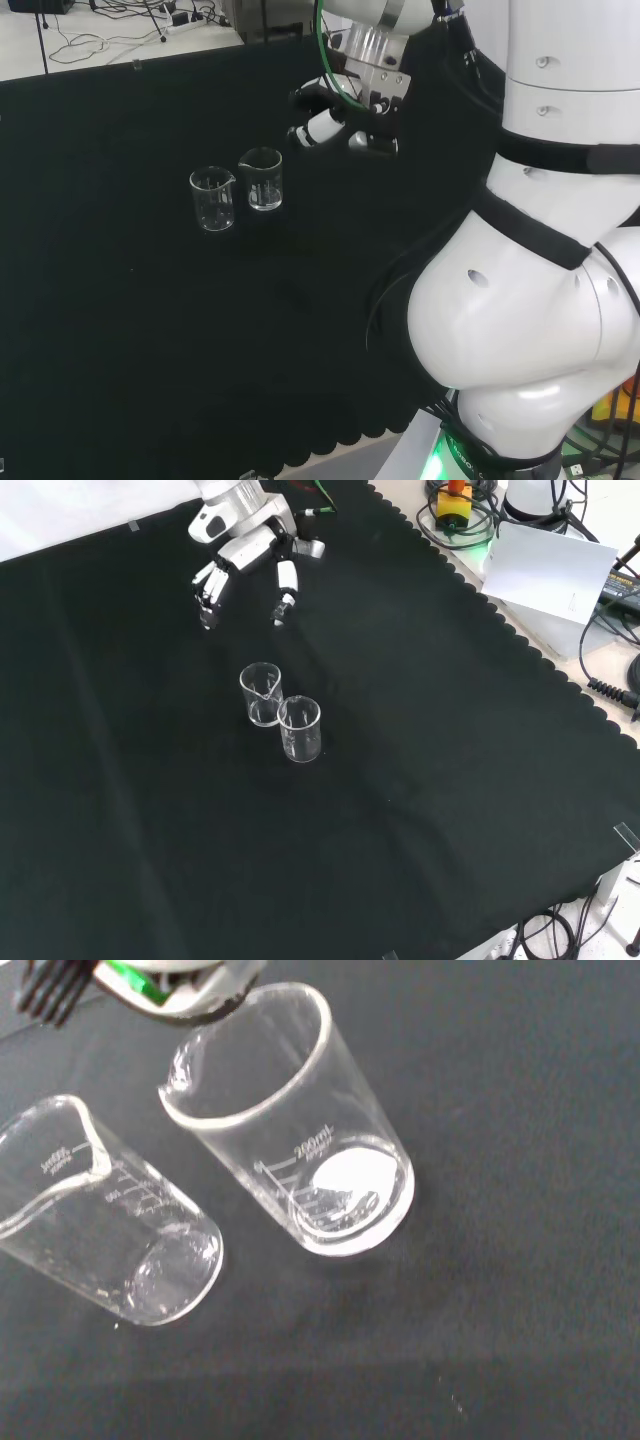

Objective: Pick up the beaker on the right.

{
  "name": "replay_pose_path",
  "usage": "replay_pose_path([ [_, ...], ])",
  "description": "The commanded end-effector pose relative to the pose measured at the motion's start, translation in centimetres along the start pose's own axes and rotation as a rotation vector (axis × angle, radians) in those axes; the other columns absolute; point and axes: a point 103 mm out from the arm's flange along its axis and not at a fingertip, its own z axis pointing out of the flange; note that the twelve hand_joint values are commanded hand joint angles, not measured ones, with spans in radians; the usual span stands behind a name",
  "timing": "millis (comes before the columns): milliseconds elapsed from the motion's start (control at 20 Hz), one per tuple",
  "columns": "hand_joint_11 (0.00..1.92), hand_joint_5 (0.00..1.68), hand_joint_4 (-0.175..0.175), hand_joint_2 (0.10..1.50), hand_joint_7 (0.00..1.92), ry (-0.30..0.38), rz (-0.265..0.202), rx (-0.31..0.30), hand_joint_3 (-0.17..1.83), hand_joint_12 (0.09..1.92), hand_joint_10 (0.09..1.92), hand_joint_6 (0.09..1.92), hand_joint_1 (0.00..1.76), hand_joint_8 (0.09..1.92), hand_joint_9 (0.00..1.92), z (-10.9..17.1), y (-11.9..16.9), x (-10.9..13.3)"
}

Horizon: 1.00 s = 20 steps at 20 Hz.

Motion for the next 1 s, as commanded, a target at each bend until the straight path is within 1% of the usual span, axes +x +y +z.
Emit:
replay_pose_path([
  [50, 0.05, 0.51, -0.049, 0.6, 0.36, 0.04, -0.038, 0.011, 0.61, 1.4, 0.64, 0.09, 0.86, 0.67, 0.45, 1.6, 0.5, -0.6],
  [200, 0.06, 0.53, -0.051, 0.59, 0.38, 0.051, -0.06, 0.013, 0.61, 1.4, 0.64, 0.09, 0.86, 0.68, 0.46, 2.3, 0.9, -0.6],
  [250, 0.06, 0.53, -0.051, 0.59, 0.38, 0.062, -0.063, 0.033, 0.61, 1.4, 0.64, 0.09, 0.86, 0.68, 0.47, 2.6, 1.1, -0.6],
  [300, 0.04, 0.52, -0.051, 0.59, 0.37, 0.068, -0.067, 0.041, 0.61, 1.4, 0.63, 0.09, 0.85, 0.68, 0.45, 2.8, 1.3, -0.6],
  [500, 0.0, 0.49, -0.052, 0.57, 0.34, 0.072, -0.094, 0.031, 0.61, 1.39, 0.62, 0.09, 0.83, 0.67, 0.41, 3.9, 1.9, -0.6],
  [600, 0.01, 0.49, -0.052, 0.57, 0.34, 0.093, -0.106, 0.013, 0.61, 1.39, 0.62, 0.09, 0.83, 0.67, 0.42, 4.3, 2.0, -0.8],
  [1000, 0.01, 0.49, -0.052, 0.55, 0.35, 0.133, -0.136, 0.02, 0.59, 1.4, 0.63, 0.09, 0.78, 0.68, 0.43, 5.9, 2.9, -1.2],
])
